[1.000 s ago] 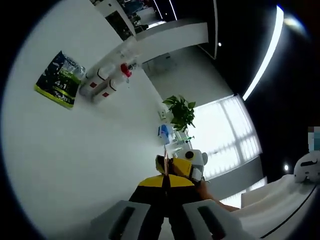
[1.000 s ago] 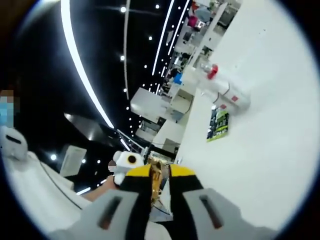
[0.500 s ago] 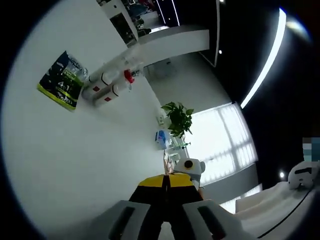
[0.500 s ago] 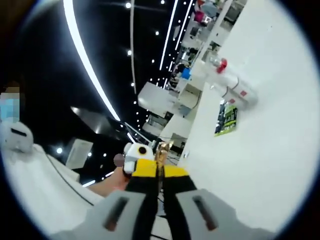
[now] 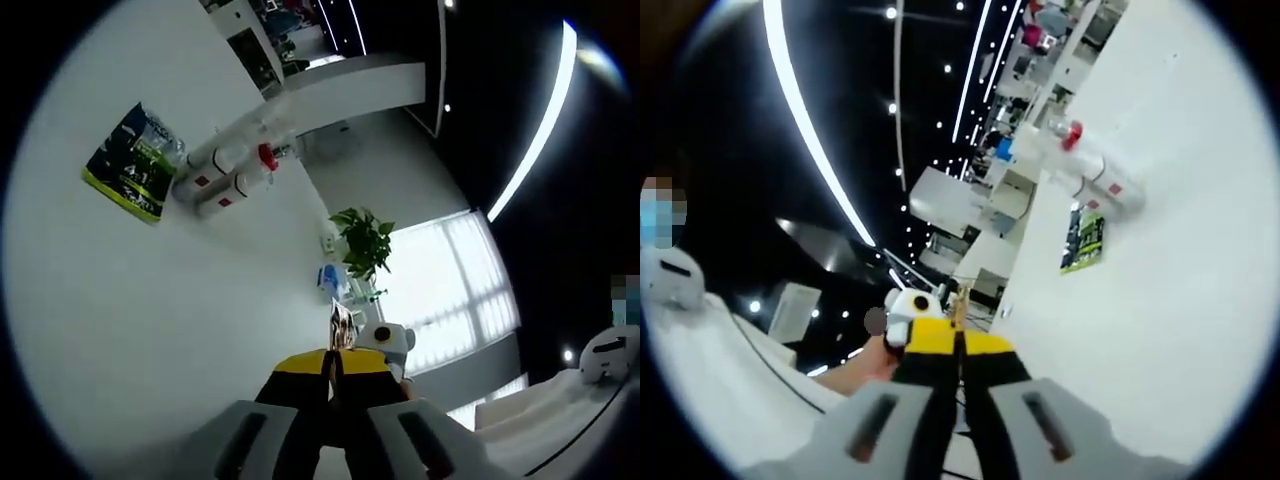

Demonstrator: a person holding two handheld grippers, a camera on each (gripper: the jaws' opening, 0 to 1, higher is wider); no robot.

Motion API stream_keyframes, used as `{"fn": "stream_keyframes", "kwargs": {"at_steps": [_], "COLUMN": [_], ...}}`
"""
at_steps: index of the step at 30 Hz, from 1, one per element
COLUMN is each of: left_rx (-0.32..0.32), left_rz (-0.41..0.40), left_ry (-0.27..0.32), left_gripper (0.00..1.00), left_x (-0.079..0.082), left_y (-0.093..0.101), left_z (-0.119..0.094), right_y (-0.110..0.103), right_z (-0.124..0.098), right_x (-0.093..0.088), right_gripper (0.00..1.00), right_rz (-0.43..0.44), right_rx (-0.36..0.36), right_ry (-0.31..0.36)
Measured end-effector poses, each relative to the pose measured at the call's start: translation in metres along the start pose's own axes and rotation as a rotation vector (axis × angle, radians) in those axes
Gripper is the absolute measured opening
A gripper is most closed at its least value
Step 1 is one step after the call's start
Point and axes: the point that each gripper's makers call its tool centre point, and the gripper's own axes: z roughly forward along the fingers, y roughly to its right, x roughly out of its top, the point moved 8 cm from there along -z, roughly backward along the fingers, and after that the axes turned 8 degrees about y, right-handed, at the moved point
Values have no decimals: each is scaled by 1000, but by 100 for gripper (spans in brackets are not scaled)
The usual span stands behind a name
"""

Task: Arrange the skincare products in the storage area until every visible bottle or jar stands upright without overlapping.

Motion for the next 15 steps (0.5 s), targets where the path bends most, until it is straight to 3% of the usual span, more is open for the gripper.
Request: {"fn": "stream_keyframes", "kwargs": {"at_steps": [10,15], "left_rx": [-6,13], "left_rz": [20,7], "left_ry": [4,27], "left_gripper": [0,0], "left_x": [4,10], "left_y": [-1,-5], "left_z": [-3,-7], "right_y": [0,-1], "right_z": [2,3], "right_x": [1,-1], "right_gripper": [1,15], "right_rz": [3,-26], "right_rx": [13,13], "right_ry": [5,10]}}
